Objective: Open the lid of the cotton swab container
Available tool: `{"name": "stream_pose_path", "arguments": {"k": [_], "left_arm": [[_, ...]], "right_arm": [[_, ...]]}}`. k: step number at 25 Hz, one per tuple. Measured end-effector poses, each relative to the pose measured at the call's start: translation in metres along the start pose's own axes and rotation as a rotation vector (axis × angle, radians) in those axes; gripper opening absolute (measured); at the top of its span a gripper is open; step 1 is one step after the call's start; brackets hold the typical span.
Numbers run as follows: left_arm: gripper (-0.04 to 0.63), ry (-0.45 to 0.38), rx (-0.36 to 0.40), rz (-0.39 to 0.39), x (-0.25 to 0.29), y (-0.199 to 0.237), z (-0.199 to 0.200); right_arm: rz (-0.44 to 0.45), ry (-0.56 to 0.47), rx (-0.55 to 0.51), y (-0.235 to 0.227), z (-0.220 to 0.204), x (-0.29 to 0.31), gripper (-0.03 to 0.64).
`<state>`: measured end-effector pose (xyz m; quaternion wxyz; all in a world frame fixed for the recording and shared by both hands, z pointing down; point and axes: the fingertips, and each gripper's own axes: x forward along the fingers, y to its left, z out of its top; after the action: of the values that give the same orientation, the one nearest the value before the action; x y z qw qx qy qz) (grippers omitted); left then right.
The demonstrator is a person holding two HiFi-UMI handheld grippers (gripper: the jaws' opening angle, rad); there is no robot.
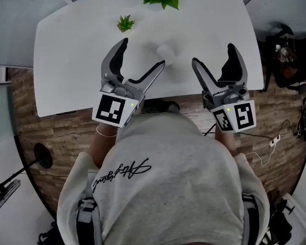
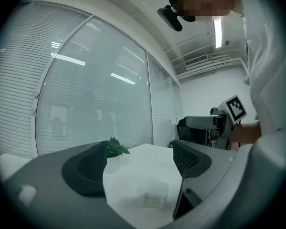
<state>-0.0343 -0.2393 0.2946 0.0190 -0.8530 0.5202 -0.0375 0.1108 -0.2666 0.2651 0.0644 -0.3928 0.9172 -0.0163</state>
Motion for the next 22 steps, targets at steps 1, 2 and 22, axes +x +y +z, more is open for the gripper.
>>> {"name": "stream_pose_path", "arguments": {"k": [1, 2, 22], "left_arm": [[0.416, 0.019, -0.002, 0.007, 0.001, -0.003, -0.006], [0.416, 0.034, -0.008, 0.015, 0.003, -0.005, -0.012], [0.414, 0.299, -0.178, 0.134, 0.027, -0.041, -0.126]], "right_arm": [[0.009, 0.003, 0.003, -0.001, -0.001, -0.001, 0.457], [0.018, 0.005, 0.006, -0.002, -0.002, -0.001, 0.457], [0.165, 0.116, 0.073, 0.001, -0.046, -0.005, 0.456]]}}
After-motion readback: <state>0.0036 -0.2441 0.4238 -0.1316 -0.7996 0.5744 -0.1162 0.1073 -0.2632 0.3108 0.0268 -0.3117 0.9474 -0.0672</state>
